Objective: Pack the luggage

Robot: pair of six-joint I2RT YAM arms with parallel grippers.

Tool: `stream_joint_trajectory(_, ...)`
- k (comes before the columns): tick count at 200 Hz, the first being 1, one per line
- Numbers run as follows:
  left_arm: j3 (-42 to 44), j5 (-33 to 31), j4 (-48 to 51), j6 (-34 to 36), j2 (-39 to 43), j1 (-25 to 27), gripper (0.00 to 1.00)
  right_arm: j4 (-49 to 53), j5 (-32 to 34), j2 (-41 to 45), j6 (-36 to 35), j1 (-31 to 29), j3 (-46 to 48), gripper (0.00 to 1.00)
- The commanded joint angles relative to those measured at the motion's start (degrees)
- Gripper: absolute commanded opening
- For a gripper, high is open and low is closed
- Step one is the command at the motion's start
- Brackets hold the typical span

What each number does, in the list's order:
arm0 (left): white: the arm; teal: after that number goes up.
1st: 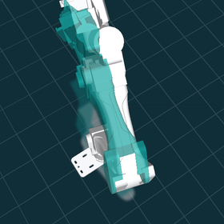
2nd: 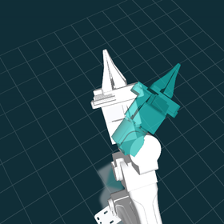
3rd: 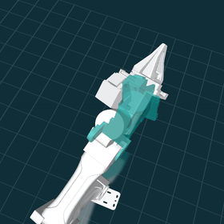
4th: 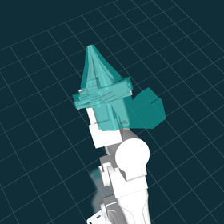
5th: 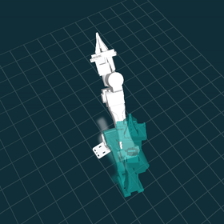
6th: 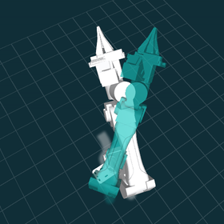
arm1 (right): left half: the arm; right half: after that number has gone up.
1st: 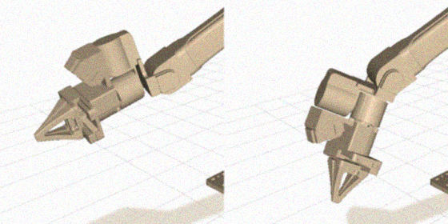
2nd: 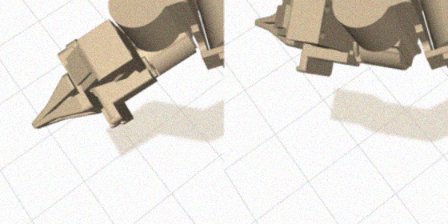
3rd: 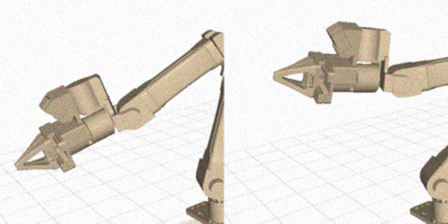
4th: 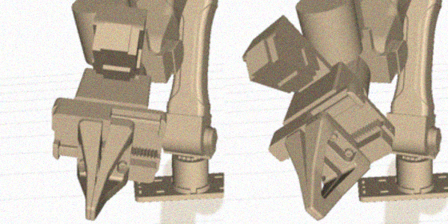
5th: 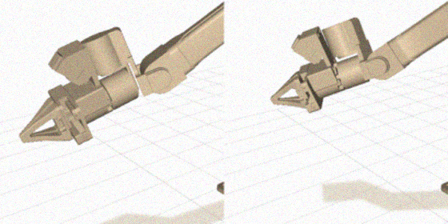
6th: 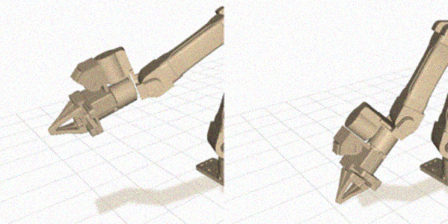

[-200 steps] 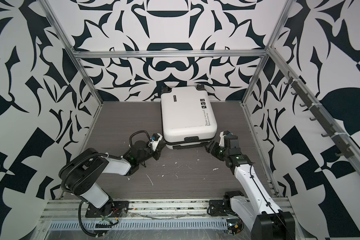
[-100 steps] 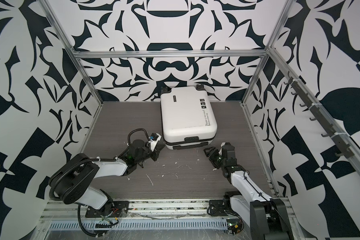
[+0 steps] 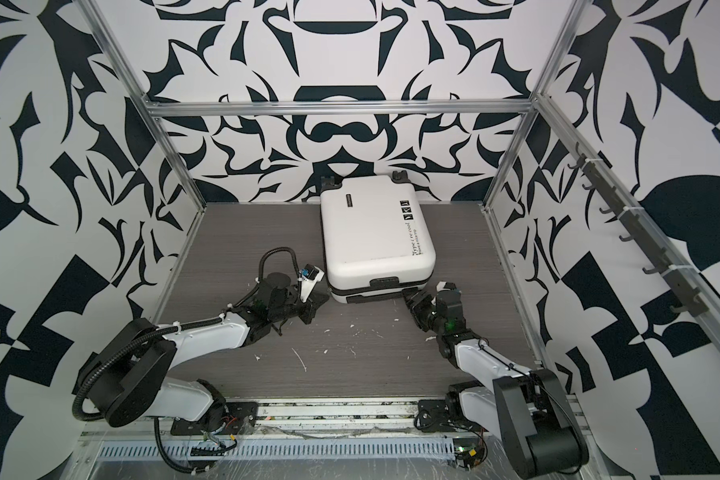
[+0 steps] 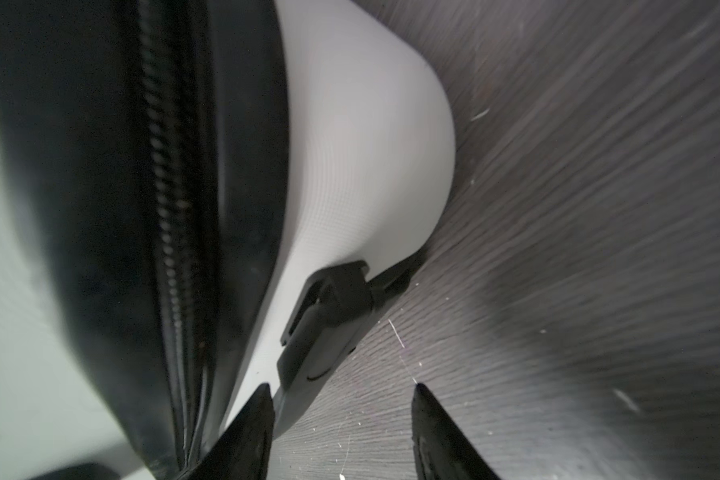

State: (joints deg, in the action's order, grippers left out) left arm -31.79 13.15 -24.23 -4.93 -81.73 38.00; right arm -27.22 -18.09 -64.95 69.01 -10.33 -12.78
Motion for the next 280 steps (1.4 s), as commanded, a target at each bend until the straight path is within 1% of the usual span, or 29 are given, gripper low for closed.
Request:
stream_joint_trajectory(1, -1.50, 2.35, 1.20, -1.24, 0.79, 0.15, 0.00, -5.73, 2.50, -0.17, 1.20, -1.48, -0.03, 0.55)
stream_joint_trajectory(52, -2.26, 2.47, 0.98, -3.51, -0.41, 0.22, 0.00, -7.11, 2.17, -4.45, 0.32, -1.89, -2.28, 0.57)
stream_joint_trajectory(111, -1.79, 2.16, -0.20, -6.20, -0.36, 0.23, 0.00, -17.34, 0.44, -13.97, 2.93, -1.93, -3.59, 0.56)
stream_joint_trajectory(150, -1.60, 1.97, -0.60, -7.01, -0.88, 0.59, 0.00, -20.88, 1.12, -16.18, 3.85, -2.56, -3.44, 0.53)
stream_joint_trajectory(164, -1.52, 1.90, -0.56, -7.03, -1.04, 0.59, 0.00, -21.28, 1.99, -16.09, 4.02, -2.55, -3.37, 0.49)
stream_joint_trajectory(210, -1.34, 1.53, -0.28, -6.94, -0.41, 0.67, 0.00, -23.11, 4.49, -16.02, 4.44, -2.60, -3.57, 0.31)
stream_joint_trajectory(229, -1.35, 1.31, 0.13, -6.95, -0.05, 0.92, 0.00, -24.50, 5.11, -16.12, 4.79, -2.66, -3.49, 0.18)
stream_joint_trajectory(251, -1.82, 0.81, 1.36, -6.97, 0.58, 1.69, 0.00, -25.51, 5.41, -15.99, 5.37, -2.76, -3.40, 0.00)
stream_joint_trajectory(280, -2.26, -2.03, 2.96, -6.62, 2.22, 4.53, 0.00, -25.21, 6.72, -14.71, 6.34, -3.51, -2.89, 0.00)
